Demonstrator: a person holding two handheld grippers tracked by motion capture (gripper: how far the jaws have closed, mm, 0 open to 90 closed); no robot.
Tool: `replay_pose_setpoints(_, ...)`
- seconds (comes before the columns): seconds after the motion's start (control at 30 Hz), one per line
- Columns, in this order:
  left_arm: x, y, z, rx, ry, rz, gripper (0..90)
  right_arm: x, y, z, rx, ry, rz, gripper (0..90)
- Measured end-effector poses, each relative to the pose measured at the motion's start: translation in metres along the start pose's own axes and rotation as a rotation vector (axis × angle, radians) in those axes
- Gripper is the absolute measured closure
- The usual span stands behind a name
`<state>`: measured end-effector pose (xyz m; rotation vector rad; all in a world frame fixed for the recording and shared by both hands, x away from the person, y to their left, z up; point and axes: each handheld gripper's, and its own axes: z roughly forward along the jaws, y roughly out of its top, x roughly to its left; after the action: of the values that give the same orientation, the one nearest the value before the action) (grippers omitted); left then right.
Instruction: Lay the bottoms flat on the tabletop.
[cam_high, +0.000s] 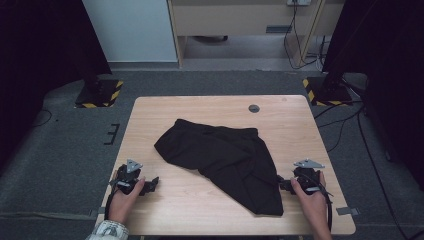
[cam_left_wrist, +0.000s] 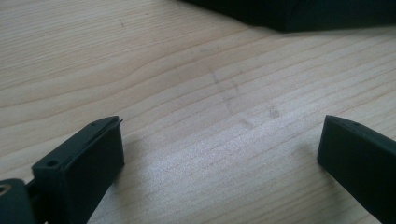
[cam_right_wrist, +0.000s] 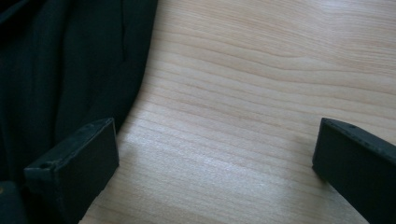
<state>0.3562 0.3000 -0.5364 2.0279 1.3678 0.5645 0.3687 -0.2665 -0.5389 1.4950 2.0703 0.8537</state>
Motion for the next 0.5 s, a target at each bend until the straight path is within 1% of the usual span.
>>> replay_pose_setpoints(0.07,-0.001,-0.001,-0.003,0.000,-0.003,0.002,0.0,0.002,0.000,0.000,-0.001,0.007,-0.006,0.6)
replay_pose_setpoints(0.1,-0.001,-0.002,-0.004,0.001,-0.012,0.001,2.0,0.002,0.000,0.000,0.001,0.011,-0.012,0.6)
replay_pose_setpoints(0.17,-0.006,-0.002,-0.009,-0.006,-0.058,0.001,5.4,0.004,0.000,0.000,0.000,0.016,-0.017,0.6)
replay_pose_setpoints(0.2,-0.010,-0.002,-0.012,-0.012,-0.075,0.017,6.4,0.005,0.001,0.000,0.002,0.020,-0.017,0.6)
replay_pose_setpoints(0.27,-0.021,0.000,-0.019,-0.024,-0.090,0.057,6.3,0.007,0.001,0.001,0.000,0.024,-0.024,0.6)
replay_pose_setpoints(0.3,-0.027,0.001,-0.022,-0.029,-0.099,0.069,6.3,0.007,0.001,0.001,0.002,0.031,-0.025,0.6)
replay_pose_setpoints(0.37,-0.036,0.004,-0.027,-0.053,-0.110,0.084,5.9,0.008,0.002,0.002,0.000,0.028,-0.026,0.6)
replay_pose_setpoints(0.4,-0.038,0.007,-0.028,-0.065,-0.122,0.094,5.6,0.008,0.002,0.002,0.001,0.027,-0.026,0.7)
replay_pose_setpoints(0.43,-0.036,0.012,-0.025,-0.077,-0.143,0.069,5.0,0.009,0.002,0.001,0.000,0.025,-0.024,0.9)
replay_pose_setpoints(0.47,-0.033,0.019,-0.021,-0.086,-0.157,0.020,5.0,0.009,0.001,0.001,-0.002,0.027,-0.027,1.2)
replay_pose_setpoints(0.5,-0.029,0.030,-0.016,-0.094,-0.162,-0.021,6.1,0.010,0.001,0.001,-0.001,0.033,-0.033,1.3)
